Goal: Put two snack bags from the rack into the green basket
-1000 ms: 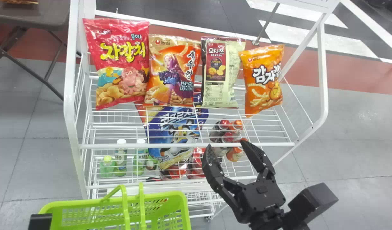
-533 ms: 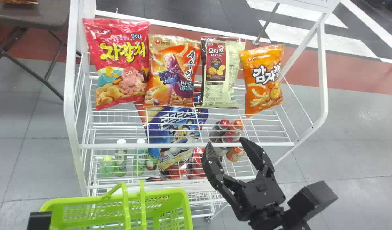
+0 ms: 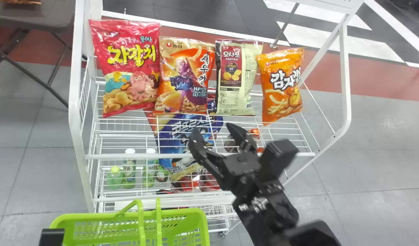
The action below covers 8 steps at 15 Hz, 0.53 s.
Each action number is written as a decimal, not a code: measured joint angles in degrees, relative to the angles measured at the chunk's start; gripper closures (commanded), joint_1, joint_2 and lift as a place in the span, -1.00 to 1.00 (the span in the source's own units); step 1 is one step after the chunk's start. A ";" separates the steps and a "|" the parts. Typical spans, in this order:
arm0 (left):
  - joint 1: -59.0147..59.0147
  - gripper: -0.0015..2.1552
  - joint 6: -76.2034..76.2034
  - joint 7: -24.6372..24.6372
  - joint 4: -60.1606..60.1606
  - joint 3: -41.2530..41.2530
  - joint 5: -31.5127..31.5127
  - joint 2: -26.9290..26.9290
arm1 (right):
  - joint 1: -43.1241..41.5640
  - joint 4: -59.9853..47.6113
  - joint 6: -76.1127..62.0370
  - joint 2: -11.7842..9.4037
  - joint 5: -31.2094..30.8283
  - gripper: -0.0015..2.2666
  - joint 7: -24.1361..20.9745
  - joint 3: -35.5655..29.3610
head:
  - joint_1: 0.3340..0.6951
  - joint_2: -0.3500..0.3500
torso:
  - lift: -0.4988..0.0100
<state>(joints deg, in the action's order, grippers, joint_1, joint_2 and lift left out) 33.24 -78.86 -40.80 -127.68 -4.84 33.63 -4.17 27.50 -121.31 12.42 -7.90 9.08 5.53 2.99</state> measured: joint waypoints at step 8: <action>-1.12 0.99 -0.56 0.09 0.90 -0.88 -0.86 -0.86 | -22.79 18.89 5.94 2.59 -0.58 -0.85 -0.71 3.19 | 1.00 -0.90 | 0.93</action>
<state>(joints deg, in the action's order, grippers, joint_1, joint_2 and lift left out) 32.12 -79.41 -40.70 -126.77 -5.71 32.78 -5.03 4.71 -102.42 18.37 -5.31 8.50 4.83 6.18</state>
